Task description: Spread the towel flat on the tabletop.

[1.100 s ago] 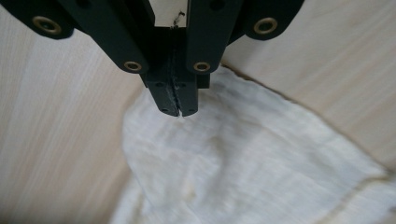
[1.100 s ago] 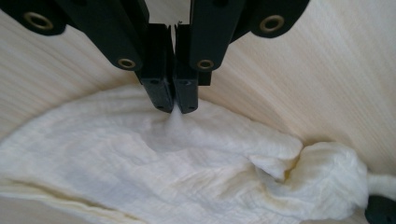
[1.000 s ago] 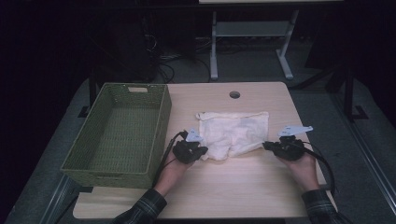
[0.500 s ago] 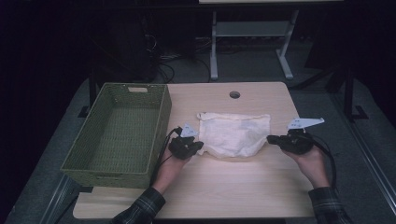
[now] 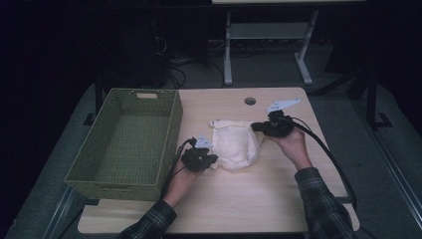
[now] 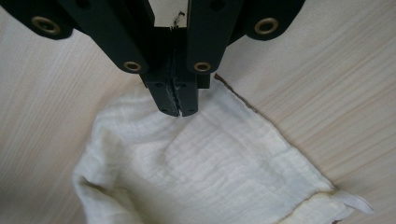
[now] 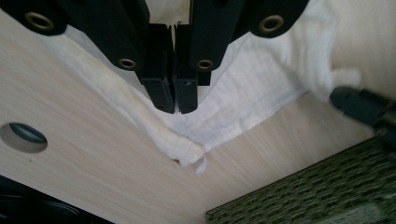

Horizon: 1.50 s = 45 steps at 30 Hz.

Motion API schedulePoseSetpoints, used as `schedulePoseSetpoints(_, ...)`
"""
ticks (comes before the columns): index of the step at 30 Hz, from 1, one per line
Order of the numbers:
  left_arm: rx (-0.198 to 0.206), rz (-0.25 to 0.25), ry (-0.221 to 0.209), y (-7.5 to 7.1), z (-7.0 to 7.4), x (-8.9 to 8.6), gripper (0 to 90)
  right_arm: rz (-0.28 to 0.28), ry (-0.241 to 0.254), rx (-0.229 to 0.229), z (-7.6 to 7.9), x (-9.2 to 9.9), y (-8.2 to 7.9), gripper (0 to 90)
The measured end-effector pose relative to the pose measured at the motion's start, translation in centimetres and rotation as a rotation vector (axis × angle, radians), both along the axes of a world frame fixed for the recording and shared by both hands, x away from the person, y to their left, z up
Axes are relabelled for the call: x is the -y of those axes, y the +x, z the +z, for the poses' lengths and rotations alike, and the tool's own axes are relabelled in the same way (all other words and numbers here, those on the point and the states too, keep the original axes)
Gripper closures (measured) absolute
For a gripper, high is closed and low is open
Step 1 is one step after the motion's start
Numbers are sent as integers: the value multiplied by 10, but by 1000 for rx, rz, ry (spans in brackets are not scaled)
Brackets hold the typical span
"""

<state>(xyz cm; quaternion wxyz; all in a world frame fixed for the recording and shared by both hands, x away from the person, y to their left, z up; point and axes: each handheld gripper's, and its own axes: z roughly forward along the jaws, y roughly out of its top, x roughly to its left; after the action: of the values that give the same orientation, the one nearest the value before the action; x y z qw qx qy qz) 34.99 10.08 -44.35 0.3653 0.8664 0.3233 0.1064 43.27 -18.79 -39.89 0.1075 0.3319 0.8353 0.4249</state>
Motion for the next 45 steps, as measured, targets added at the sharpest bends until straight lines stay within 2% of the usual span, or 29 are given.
schedulePoseSetpoints(1, -2, -2, 4, 0, 0, 0, 890, -2, -5, 6, -1, -6, 6, 866)
schedulePoseSetpoints(3, -4, -4, 5, 1, -1, 0, 890, -24, -1, 14, -2, -15, 14, 774)
schedulePoseSetpoints(5, -10, -2, 0, 1, -2, 0, 889, -35, 9, 21, 0, -17, 16, 725)
schedulePoseSetpoints(10, -12, -10, 7, 1, -3, 0, 888, -51, -28, -3, -4, -7, 10, 734)
schedulePoseSetpoints(11, -15, -10, 7, 1, -3, 1, 888, -64, -45, -24, -11, -2, 10, 740)
schedulePoseSetpoints(12, -17, -7, 4, 0, -3, 1, 888, -64, -45, -24, -11, -2, 10, 740)
schedulePoseSetpoints(13, -18, -5, 1, 0, -3, 2, 888, -73, -59, -45, -21, 0, 12, 740)
schedulePoseSetpoints(14, -18, -5, 2, 0, -3, 2, 888, -73, -59, -45, -21, 0, 12, 740)
schedulePoseSetpoints(15, -21, -5, 5, 0, -3, 2, 888, -82, -92, -59, -31, -1, 15, 740)
schedulePoseSetpoints(16, -21, -5, 5, 0, -3, 2, 888, -82, -92, -59, -31, -1, 15, 740)
schedulePoseSetpoints(20, -22, -4, 4, 0, -3, 1, 890, -97, -107, -91, -49, -4, 20, 738)
schedulePoseSetpoints(21, -22, -6, 6, 0, -3, 1, 890, -105, -123, -96, -56, -4, 22, 725)
schedulePoseSetpoints(22, -23, -5, 3, 0, -3, 1, 890, -105, -123, -96, -56, -4, 22, 725)
schedulePoseSetpoints(24, -21, -5, 3, 0, -2, 1, 890, -109, -116, -106, -60, -5, 24, 745)
schedulePoseSetpoints(25, -22, -3, 0, 0, -2, 1, 890, -105, -118, -112, -63, -6, 26, 811)
schedulePoseSetpoints(29, -26, 1, -7, 0, -2, 0, 890, -103, -119, -105, -61, -4, 23, 877)
schedulePoseSetpoints(35, -19, 5, -15, -1, 2, -2, 891, -99, -110, -84, -47, 6, 12, 882)
schedulePoseSetpoints(37, -16, 6, -22, -1, 4, -3, 890, -103, -105, -67, -39, 17, 2, 884)
schedulePoseSetpoints(38, -16, 6, -22, -1, 4, -3, 890, -103, -105, -67, -39, 17, 2, 884)
schedulePoseSetpoints(39, -15, 7, -22, -1, 5, -3, 890, -110, -106, -56, -34, 27, -6, 884)
schedulePoseSetpoints(40, -16, 7, -25, -1, 5, -3, 890, -110, -106, -56, -34, 27, -6, 884)
schedulePoseSetpoints(41, -19, 7, -32, -2, 6, -3, 890, -112, -108, -44, -31, 38, -15, 885)
schedulePoseSetpoints(42, -19, 7, -32, -2, 6, -3, 891, -112, -108, -44, -31, 38, -15, 885)
schedulePoseSetpoints(45, -24, 1, -33, -3, 7, -2, 890, -125, -105, -40, -30, 53, -28, 887)
